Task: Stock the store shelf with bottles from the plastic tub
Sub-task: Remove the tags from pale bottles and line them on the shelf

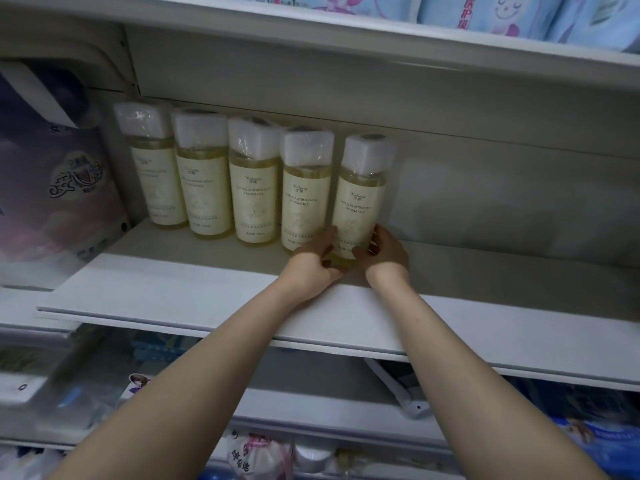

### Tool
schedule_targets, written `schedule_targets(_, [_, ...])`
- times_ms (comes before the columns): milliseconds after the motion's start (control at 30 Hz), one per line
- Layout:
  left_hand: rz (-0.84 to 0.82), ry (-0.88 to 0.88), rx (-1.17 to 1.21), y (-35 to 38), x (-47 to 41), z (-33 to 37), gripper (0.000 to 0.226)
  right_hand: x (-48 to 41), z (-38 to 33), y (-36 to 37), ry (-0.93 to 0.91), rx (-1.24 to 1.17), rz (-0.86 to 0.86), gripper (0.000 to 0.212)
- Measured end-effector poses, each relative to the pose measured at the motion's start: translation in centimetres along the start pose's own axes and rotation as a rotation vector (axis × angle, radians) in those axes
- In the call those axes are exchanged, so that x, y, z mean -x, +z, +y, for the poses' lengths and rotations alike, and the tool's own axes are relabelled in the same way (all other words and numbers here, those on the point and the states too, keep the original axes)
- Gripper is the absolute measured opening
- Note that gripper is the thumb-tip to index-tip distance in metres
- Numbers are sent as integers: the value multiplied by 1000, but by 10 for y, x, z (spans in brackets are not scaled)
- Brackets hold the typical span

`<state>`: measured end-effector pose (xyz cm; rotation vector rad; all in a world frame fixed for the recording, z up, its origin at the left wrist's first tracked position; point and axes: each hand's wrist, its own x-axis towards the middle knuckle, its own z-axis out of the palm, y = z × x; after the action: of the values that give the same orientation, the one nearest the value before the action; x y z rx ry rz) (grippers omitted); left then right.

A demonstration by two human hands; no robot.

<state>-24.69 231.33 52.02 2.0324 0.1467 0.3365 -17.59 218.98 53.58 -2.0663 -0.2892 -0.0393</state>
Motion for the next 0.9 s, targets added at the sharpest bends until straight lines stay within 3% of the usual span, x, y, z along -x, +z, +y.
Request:
schedule_targets(233, [-58, 29, 3, -15, 26, 1, 74, 33, -3, 3, 29, -29, 20, 51])
schedule_targets(900, [203, 120, 138, -136, 210, -48, 41, 238, -68, 103, -115, -157, 74, 36])
